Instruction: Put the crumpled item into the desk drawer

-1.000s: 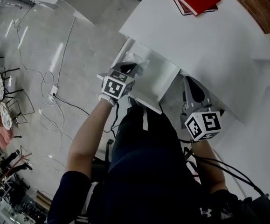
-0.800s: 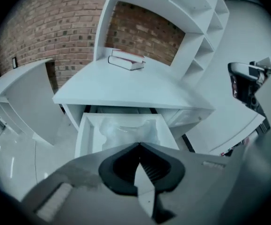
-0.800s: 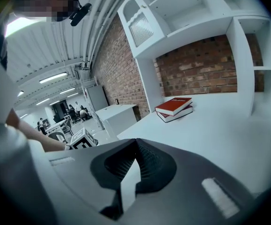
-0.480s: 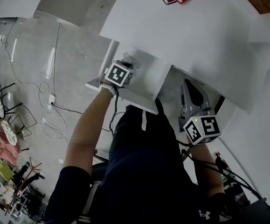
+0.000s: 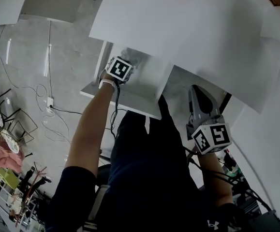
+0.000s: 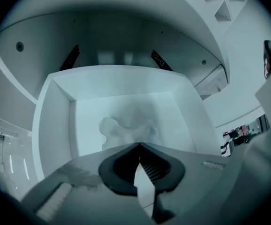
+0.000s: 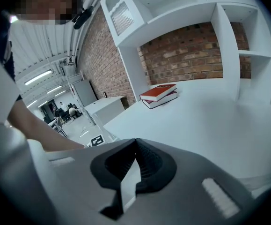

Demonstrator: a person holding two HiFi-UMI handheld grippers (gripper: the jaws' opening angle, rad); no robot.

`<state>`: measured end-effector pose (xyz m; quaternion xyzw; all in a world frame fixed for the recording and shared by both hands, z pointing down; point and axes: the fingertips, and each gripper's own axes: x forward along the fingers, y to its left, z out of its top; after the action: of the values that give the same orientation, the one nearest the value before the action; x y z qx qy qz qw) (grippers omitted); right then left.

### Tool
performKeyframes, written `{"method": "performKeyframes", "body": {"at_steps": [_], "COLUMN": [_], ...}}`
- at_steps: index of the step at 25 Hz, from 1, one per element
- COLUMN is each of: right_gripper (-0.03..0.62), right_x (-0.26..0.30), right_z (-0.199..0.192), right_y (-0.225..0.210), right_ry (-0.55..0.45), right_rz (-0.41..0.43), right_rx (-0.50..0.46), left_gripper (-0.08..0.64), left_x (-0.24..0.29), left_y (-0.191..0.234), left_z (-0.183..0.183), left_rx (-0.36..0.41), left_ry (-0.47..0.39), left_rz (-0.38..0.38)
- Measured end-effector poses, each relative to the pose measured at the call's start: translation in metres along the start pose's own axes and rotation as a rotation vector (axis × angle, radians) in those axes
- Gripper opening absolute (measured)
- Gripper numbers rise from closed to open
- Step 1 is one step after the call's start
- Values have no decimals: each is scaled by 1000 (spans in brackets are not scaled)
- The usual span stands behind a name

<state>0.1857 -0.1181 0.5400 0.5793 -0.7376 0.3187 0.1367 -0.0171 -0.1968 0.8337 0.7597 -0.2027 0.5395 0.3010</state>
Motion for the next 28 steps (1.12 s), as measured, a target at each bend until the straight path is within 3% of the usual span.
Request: {"method": "performKeyframes", "body": {"at_steps": [6, 9, 14, 21, 28], "right_gripper": [2, 2, 2, 2, 2], "right_x": [4, 13, 23, 30, 30], "right_z": [5, 0, 7, 37, 76], "right_y": [3, 6, 18, 44, 76], "right_ry": [24, 22, 4, -56, -135], "right_rz": [1, 14, 45, 96, 160], "right_rx": [1, -3, -24, -86, -154], "left_gripper": [12, 104, 144, 144, 144], "left_x": [3, 7, -3, -97, -230], "left_y": [4, 7, 4, 15, -5], "left_z": [-3, -6, -9, 17, 46], "left_rx": [-23, -37, -83, -140, -151], "left_ry": [7, -15, -64, -281, -619], "left_rz": [3, 6, -13, 36, 43]}}
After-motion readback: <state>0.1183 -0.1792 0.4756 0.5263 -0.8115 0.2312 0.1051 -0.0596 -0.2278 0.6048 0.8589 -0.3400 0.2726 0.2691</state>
